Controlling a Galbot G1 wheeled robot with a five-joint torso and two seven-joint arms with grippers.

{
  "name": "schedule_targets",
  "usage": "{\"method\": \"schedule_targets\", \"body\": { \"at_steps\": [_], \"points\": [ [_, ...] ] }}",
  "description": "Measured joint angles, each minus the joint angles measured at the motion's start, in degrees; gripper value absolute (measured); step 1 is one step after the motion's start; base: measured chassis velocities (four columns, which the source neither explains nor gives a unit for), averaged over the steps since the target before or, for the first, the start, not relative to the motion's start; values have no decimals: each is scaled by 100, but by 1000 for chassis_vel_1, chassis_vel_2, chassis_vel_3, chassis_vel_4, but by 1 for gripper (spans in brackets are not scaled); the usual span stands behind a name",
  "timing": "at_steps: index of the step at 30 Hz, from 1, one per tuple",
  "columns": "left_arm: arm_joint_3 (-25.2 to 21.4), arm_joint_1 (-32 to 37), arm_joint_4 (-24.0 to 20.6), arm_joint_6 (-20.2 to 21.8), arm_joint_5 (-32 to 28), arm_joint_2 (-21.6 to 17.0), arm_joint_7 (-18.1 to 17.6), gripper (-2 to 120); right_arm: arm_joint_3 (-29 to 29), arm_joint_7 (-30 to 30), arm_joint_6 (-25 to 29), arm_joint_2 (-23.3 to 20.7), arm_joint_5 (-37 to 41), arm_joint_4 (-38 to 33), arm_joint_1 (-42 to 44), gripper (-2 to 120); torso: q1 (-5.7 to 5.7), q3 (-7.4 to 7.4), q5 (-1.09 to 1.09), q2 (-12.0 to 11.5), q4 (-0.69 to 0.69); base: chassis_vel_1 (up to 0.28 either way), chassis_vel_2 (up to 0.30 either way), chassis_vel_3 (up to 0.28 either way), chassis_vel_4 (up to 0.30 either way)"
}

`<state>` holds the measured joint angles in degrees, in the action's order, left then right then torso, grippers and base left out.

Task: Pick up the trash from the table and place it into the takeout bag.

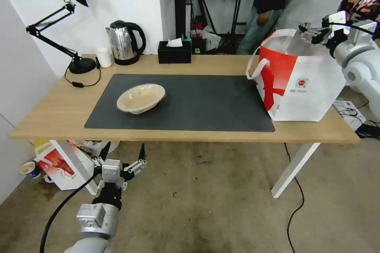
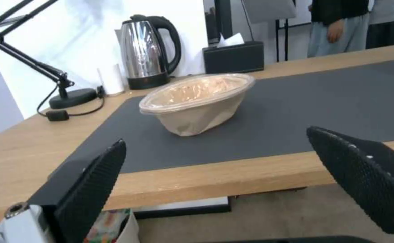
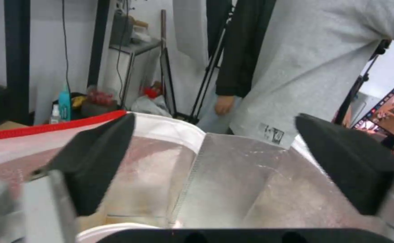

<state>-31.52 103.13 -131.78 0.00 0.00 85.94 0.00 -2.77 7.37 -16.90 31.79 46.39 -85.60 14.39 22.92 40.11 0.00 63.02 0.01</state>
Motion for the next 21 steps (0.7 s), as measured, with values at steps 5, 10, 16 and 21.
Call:
{"method": "schedule_targets", "body": {
  "at_steps": [5,10,16,21],
  "points": [
    [0,0,0,0,0,0,0,100,-1,28,-12,19,-2,-39,52,100,0,0,1,0,-1,0,0,0,0],
    [0,0,0,0,0,0,0,100,20,138,-18,7,74,-263,130,100,0,0,0,0,-1,0,0,0,0],
    [0,0,0,0,0,0,0,100,319,716,-86,-2,441,-1105,515,100,0,0,-1,0,-1,0,0,0,0],
    [0,0,0,0,0,0,0,100,960,1510,-122,247,481,-2139,1197,100,0,0,-1,0,-1,0,0,0,0]
  ]
}}
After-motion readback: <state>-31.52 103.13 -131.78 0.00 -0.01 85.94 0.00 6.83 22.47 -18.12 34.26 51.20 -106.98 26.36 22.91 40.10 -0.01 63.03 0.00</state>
